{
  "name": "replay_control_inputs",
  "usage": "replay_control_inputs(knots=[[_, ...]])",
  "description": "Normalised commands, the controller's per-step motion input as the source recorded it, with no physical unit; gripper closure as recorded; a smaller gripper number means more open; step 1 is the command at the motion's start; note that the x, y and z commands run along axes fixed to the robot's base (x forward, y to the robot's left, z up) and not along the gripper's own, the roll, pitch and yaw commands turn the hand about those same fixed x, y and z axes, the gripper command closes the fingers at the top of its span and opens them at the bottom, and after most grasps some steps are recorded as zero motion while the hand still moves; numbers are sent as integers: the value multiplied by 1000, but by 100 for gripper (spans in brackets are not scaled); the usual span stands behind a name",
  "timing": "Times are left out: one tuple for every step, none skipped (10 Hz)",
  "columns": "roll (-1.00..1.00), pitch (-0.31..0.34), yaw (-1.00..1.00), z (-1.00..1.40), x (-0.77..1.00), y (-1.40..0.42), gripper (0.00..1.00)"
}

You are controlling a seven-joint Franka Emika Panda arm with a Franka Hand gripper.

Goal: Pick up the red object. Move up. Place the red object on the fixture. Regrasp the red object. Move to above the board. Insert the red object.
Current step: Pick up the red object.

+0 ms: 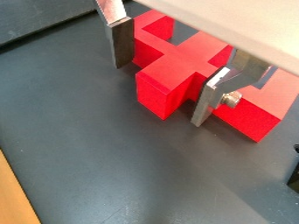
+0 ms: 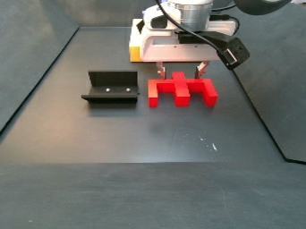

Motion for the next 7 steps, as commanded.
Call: replay_control_inputs(knots=[[0, 0, 0, 0, 0, 0, 0], [0, 0, 0, 0, 0, 0, 100], [0, 0, 0, 0, 0, 0, 100], [0, 0, 0, 0, 0, 0, 100], [0, 0, 0, 0, 0, 0, 100], [0, 0, 0, 0, 0, 0, 100], [0, 0, 0, 0, 0, 0, 100]])
